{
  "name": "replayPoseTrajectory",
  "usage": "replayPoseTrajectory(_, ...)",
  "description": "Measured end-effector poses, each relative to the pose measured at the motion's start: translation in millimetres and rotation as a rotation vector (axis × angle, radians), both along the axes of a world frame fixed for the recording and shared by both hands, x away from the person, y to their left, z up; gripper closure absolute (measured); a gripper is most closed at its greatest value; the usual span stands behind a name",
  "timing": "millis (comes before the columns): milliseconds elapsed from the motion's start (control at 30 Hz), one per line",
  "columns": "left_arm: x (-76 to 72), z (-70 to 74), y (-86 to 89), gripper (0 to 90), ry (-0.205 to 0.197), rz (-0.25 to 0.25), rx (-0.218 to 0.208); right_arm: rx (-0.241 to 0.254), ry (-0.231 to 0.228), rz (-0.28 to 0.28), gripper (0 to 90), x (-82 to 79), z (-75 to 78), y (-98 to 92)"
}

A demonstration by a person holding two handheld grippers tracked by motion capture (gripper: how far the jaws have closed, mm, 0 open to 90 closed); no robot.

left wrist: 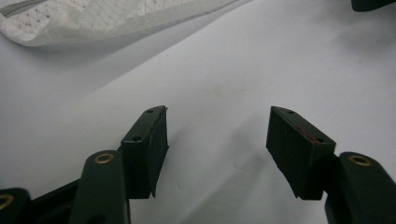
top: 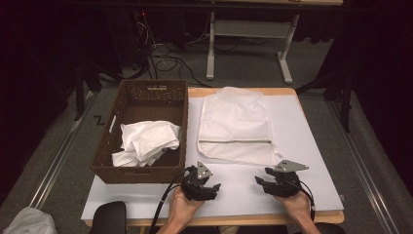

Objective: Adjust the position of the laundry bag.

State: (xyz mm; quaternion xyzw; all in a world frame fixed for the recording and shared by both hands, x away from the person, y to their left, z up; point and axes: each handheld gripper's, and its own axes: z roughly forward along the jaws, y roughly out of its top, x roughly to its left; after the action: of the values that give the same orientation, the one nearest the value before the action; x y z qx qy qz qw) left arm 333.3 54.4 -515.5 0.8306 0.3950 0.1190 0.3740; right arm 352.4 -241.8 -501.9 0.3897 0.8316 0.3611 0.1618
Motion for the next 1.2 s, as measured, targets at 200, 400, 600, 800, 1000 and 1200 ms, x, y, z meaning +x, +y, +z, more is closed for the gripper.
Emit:
replayPoseTrajectory(200, -0.5, 0.0, -2.8, 38.3, 0.0, -0.008, 0.009, -0.001, 0.014, -0.001, 46.7, -0.7, 0.2, -0.7)
replayPoseTrajectory(400, -3.6, 0.7, -9.8, 36.5, -0.017, -0.029, 0.055, 0.042, 0.046, -0.014, 49.2, -1.5, 4.2, -7.8)
replayPoseTrajectory(600, -2.6, 9.3, -9.2, 37.6, -0.03, -0.027, 0.048, 0.039, 0.043, -0.005, 49.9, 2.2, 5.8, -8.1)
replayPoseTrajectory(800, -0.5, 11.6, -10.9, 38.4, -0.027, -0.022, 0.052, 0.028, 0.039, 0.003, 49.6, 1.9, 7.1, -6.5)
replayPoseTrajectory(1000, 4.0, 13.6, -20.3, 38.3, -0.037, -0.024, 0.081, 0.002, 0.023, 0.027, 48.8, 6.9, 7.3, -2.8)
replayPoseTrajectory(1200, 11.2, 18.7, -28.6, 38.3, -0.039, -0.013, 0.058, 0.008, 0.034, -0.001, 48.9, 11.0, 6.0, -7.4)
